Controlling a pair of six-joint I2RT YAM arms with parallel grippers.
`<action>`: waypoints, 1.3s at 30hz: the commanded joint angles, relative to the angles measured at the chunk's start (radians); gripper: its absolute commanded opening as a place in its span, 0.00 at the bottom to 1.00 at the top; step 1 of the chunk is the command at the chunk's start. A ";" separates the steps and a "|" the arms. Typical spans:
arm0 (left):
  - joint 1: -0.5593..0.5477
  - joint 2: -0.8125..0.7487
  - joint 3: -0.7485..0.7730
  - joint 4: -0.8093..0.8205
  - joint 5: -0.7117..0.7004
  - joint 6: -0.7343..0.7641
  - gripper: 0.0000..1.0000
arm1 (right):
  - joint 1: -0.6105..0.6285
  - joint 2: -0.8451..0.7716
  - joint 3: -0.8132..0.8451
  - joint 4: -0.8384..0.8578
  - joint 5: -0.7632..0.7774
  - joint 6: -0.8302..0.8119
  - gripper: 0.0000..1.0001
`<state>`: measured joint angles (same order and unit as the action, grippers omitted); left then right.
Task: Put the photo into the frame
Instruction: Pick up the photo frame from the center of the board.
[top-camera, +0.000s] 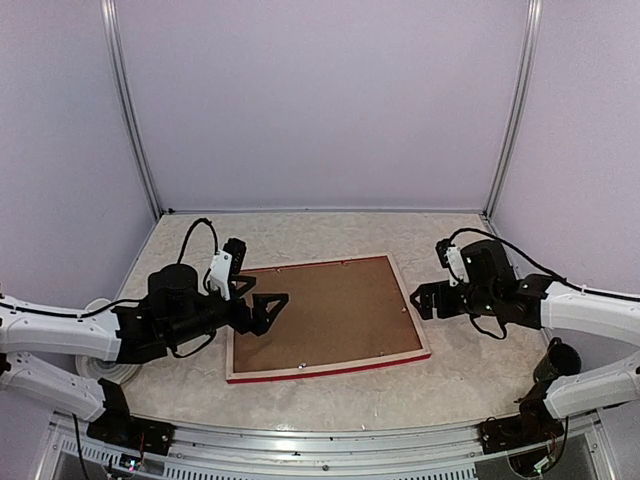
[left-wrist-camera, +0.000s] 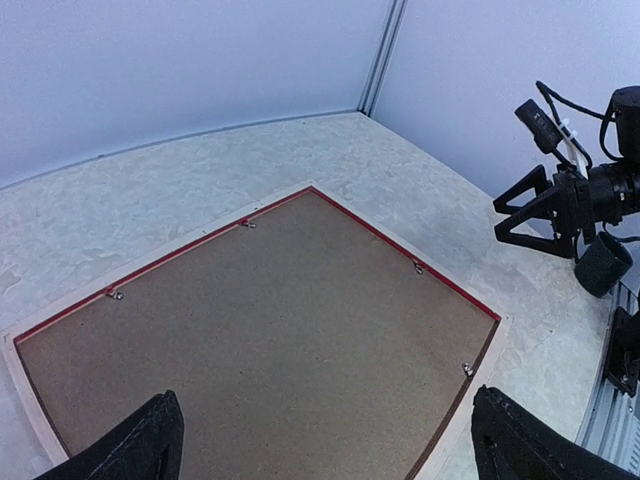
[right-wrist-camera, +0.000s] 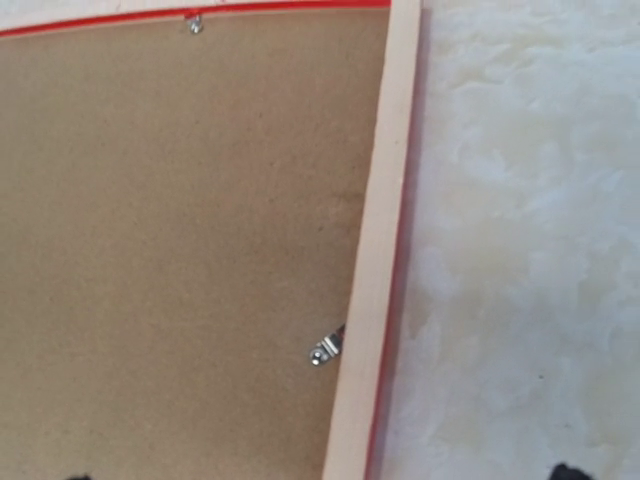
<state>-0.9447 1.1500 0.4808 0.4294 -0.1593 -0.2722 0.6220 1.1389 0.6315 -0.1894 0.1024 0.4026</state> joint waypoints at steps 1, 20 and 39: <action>-0.026 0.013 0.063 -0.081 -0.063 0.071 0.99 | -0.007 -0.051 -0.031 -0.009 0.038 -0.019 0.99; -0.267 0.240 0.293 -0.183 -0.819 0.249 0.99 | -0.007 -0.085 -0.072 0.008 0.021 -0.043 0.99; -0.298 0.327 0.404 -0.157 -0.464 0.304 0.99 | -0.010 -0.074 -0.069 0.001 0.015 -0.057 0.99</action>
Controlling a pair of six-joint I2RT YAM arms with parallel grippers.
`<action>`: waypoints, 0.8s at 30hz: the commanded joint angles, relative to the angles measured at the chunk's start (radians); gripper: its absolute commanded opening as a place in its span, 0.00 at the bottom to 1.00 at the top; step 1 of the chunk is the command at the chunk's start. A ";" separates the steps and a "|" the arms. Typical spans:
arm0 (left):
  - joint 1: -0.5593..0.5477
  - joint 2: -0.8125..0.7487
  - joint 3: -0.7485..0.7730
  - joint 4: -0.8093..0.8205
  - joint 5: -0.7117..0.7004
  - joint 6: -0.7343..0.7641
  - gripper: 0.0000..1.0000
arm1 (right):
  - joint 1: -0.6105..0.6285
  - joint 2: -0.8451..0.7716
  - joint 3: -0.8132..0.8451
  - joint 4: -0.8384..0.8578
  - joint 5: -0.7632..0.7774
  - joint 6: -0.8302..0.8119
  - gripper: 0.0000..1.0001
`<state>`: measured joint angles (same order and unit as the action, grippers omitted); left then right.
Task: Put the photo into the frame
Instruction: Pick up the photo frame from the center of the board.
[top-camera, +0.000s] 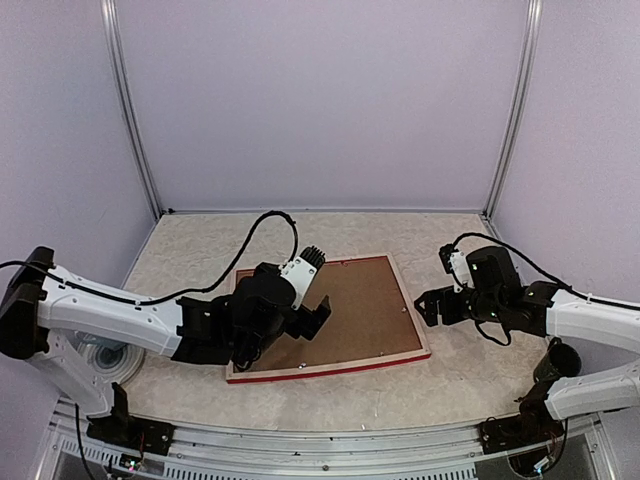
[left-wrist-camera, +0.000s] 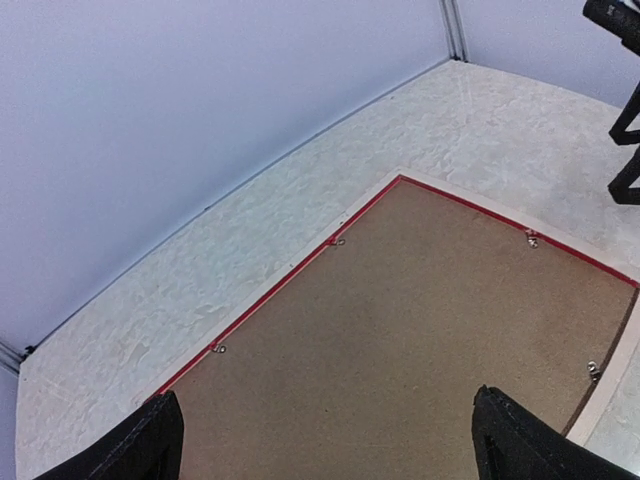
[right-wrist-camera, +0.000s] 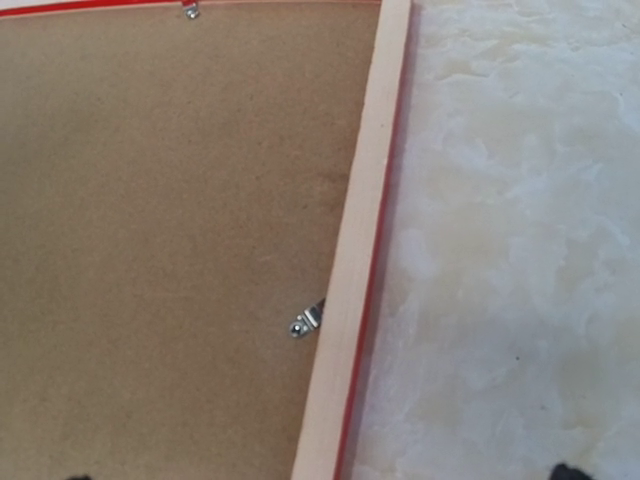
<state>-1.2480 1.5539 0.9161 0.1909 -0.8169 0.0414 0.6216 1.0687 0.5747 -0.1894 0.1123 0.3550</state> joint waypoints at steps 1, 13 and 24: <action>0.004 -0.093 -0.034 0.083 0.224 -0.004 0.99 | -0.010 -0.004 -0.014 0.002 0.006 -0.008 0.99; -0.004 -0.087 -0.048 -0.043 0.620 0.115 0.99 | -0.011 0.007 -0.061 0.075 -0.048 0.050 0.99; 0.046 -0.021 -0.091 -0.022 0.762 0.242 0.96 | -0.013 0.014 -0.049 0.051 -0.045 0.052 0.99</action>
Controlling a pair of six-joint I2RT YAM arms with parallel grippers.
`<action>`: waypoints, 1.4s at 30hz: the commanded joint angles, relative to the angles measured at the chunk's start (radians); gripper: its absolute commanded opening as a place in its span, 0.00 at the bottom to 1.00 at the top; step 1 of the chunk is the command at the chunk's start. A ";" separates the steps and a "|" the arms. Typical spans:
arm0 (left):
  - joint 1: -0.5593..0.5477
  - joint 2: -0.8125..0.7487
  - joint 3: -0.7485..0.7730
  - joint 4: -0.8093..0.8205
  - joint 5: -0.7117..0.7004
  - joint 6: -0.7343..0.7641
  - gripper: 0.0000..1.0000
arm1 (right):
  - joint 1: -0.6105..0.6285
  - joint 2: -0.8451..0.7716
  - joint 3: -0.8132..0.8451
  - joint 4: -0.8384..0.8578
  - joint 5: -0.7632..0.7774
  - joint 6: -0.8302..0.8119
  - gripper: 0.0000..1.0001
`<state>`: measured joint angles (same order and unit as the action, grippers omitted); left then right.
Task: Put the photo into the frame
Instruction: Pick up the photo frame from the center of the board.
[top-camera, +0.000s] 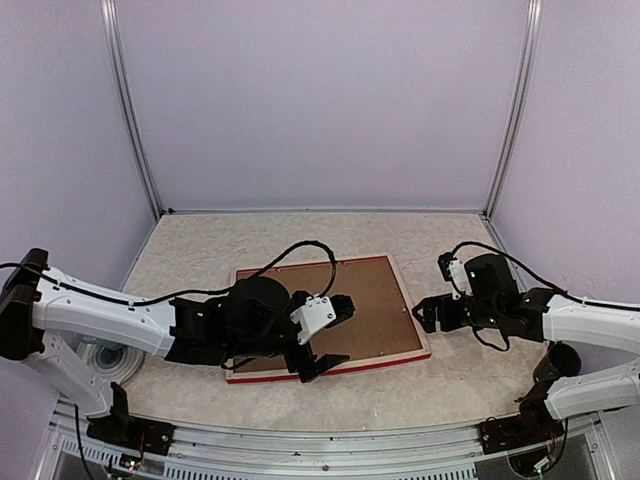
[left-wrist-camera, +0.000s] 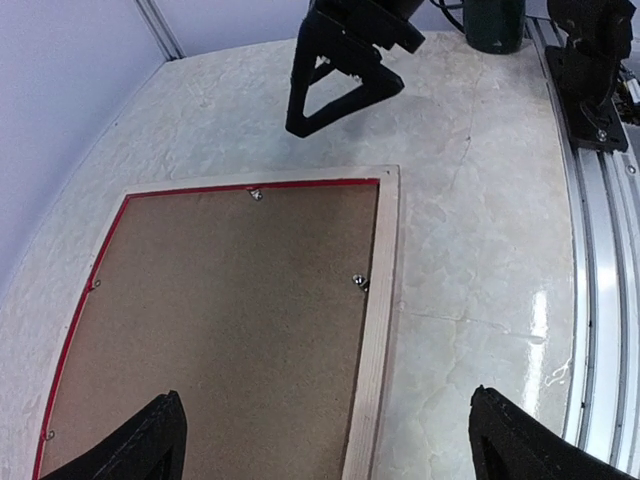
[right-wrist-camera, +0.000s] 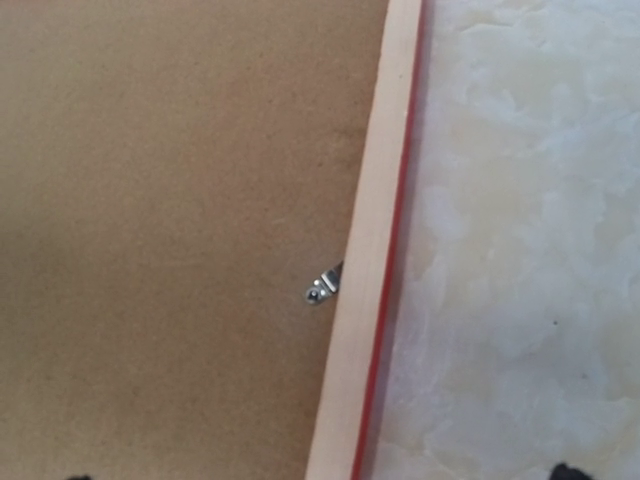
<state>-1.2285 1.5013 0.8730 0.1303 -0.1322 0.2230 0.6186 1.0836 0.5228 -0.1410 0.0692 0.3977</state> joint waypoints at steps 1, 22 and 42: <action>0.036 0.036 -0.055 0.053 0.096 0.062 0.96 | -0.010 -0.002 0.003 -0.004 0.004 0.007 0.99; 0.075 0.274 0.011 0.015 0.177 0.092 0.76 | -0.011 -0.058 -0.034 -0.044 0.012 0.017 0.99; 0.072 0.353 0.032 0.017 0.107 0.071 0.45 | -0.011 -0.046 -0.054 -0.023 -0.013 0.036 0.99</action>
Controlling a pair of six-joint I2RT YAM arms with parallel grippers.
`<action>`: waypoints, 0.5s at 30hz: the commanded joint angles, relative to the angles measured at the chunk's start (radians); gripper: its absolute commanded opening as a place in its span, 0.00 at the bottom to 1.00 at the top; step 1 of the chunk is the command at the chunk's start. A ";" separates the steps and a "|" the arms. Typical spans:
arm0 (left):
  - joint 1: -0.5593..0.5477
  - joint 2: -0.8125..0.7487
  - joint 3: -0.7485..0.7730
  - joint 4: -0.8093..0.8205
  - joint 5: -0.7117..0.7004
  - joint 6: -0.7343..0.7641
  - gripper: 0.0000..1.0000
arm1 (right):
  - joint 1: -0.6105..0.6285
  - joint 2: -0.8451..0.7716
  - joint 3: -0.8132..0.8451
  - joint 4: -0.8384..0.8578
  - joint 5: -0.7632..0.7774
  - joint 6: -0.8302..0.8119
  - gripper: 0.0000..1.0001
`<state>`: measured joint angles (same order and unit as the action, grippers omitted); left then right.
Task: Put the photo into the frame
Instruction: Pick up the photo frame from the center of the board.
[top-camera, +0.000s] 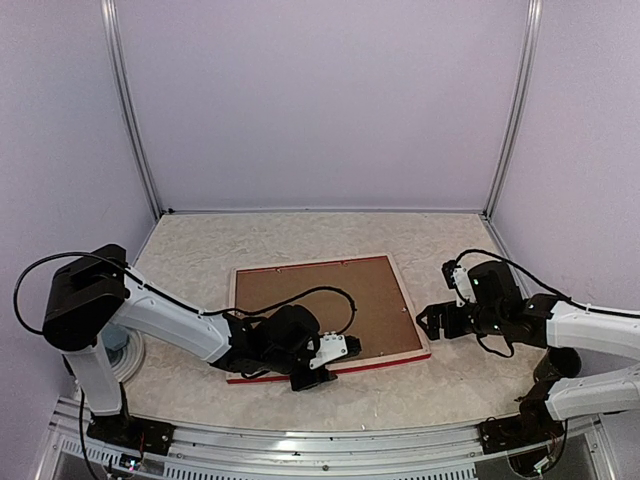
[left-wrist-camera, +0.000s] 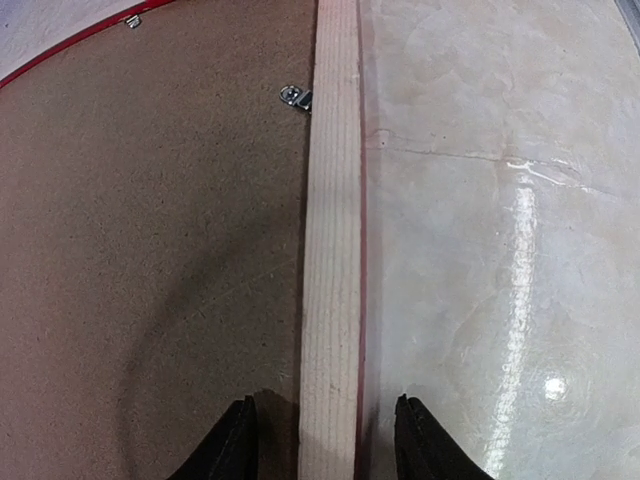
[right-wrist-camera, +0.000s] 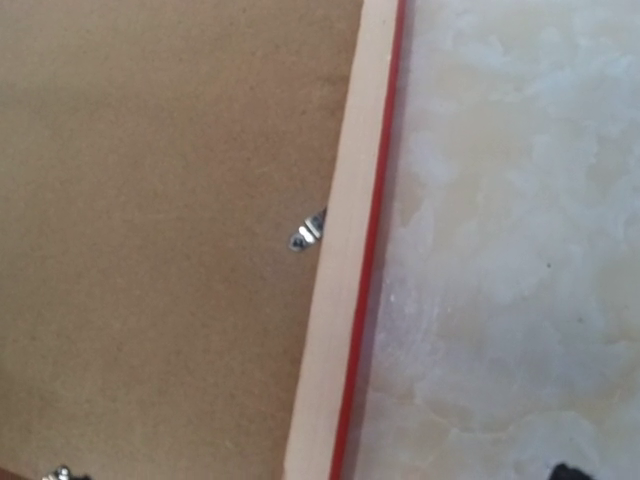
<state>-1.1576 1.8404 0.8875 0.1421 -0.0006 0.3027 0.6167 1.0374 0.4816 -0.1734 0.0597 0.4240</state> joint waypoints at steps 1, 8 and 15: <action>0.000 0.012 0.019 0.005 -0.027 -0.011 0.44 | -0.009 0.001 -0.011 0.010 -0.004 0.009 0.99; 0.001 0.014 0.022 -0.003 -0.020 -0.014 0.33 | -0.015 -0.004 0.000 0.019 -0.040 0.026 0.99; 0.002 0.021 0.044 -0.031 -0.006 -0.019 0.14 | -0.028 -0.015 -0.003 0.031 -0.104 0.055 0.99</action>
<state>-1.1587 1.8408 0.8955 0.1390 -0.0120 0.2958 0.6071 1.0374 0.4770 -0.1654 0.0093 0.4484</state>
